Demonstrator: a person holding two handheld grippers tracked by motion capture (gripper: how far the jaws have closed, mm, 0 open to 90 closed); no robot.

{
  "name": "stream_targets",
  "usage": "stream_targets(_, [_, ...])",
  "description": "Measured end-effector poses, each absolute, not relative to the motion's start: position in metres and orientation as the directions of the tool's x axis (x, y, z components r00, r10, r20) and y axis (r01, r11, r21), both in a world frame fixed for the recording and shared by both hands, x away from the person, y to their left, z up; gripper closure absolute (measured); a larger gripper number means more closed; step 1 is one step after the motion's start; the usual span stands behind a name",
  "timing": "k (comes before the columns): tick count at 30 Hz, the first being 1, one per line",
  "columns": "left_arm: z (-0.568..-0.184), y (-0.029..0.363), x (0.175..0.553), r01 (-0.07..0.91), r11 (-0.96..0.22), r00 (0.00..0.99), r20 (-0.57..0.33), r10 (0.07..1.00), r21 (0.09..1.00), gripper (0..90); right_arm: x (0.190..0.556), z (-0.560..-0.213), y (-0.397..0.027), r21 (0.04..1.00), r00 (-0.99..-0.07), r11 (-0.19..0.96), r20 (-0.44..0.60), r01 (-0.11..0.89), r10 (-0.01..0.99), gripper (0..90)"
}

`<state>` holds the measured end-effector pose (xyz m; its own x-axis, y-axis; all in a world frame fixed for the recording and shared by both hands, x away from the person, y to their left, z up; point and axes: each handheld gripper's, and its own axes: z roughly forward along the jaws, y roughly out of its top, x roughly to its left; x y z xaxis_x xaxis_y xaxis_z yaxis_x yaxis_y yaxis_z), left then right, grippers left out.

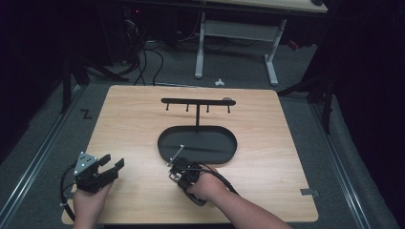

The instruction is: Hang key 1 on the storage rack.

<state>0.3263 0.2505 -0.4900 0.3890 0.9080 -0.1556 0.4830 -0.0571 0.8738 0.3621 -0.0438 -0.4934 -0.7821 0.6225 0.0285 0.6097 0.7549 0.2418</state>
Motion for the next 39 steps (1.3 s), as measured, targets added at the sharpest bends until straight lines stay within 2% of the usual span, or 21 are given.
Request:
stream_targets(8, [-0.491, 0.251, 0.327, 0.485, -0.060, 0.388, -0.153, 0.909, 0.872, 41.1, 0.360, -0.489, -0.047, 0.276, -0.778, 0.740, 0.049, 0.613, 0.626, 80.4])
stream_targets(12, [-0.492, 0.252, 0.328, 0.494, -0.068, 0.391, -0.152, 0.908, 0.867, 41.1, 0.358, -0.475, -0.053, 0.330, -0.771, 0.710, 0.100, 0.622, 0.629, 80.4])
stream_targets(24, [-0.493, 0.250, 0.328, 0.495, -0.077, 0.404, -0.150, 0.902, 0.866, 40.7, 0.348, -0.442, -0.077, 0.400, -0.752, 0.661, 0.124, 0.635, 0.647, 80.4])
stream_targets(39, [-0.495, 0.245, 0.329, 0.510, -0.095, 0.428, -0.156, 0.890, 0.855, 40.6, 0.350, -0.408, -0.103, 0.455, -0.722, 0.612, 0.106, 0.646, 0.683, 80.5])
